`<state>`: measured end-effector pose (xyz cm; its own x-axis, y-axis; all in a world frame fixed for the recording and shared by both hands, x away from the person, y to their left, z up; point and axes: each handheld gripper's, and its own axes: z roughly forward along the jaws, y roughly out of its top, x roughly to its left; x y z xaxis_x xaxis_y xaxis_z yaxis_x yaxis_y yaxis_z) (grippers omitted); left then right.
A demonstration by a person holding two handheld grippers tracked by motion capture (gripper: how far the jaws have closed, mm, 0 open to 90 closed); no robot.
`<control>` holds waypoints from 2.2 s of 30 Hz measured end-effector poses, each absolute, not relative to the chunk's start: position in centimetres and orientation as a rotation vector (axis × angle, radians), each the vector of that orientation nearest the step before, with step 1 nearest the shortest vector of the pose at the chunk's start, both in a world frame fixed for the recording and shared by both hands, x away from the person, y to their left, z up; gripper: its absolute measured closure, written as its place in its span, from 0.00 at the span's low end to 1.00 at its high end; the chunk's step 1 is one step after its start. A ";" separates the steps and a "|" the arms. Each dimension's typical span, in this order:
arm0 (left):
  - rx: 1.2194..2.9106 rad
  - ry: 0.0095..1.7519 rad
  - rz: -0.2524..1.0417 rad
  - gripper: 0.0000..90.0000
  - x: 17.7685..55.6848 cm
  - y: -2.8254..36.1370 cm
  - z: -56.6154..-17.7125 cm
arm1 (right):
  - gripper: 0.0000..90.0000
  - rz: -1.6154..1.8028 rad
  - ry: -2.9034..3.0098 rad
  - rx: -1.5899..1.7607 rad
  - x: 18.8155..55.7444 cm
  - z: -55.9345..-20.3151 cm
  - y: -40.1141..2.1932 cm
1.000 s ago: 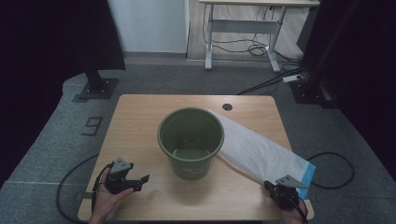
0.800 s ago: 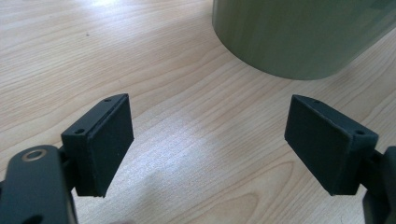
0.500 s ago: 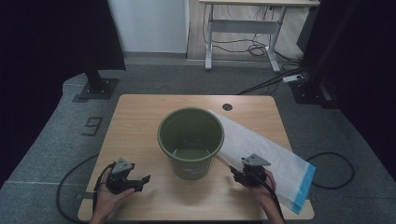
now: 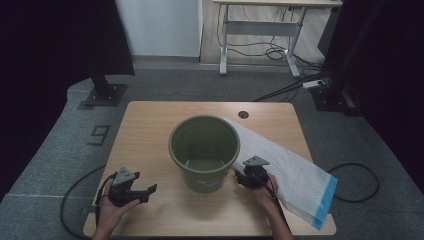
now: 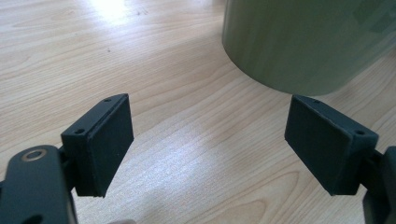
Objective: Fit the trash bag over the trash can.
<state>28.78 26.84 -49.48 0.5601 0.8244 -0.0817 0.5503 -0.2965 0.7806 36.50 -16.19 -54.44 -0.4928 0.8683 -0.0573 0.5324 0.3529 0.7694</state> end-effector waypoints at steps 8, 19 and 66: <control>1.985 1.114 0.427 0.17 28.9 27.0 -49.7 | 0.59 0.931 2.159 1.220 36.9 -54.9 -15.4; 1.977 1.122 0.432 0.17 28.9 27.4 -49.8 | 0.99 1.014 2.137 1.260 37.0 -54.4 -16.5; 1.993 1.127 0.411 0.17 29.1 27.0 -50.4 | 0.99 1.599 1.406 1.094 30.5 -32.8 -23.6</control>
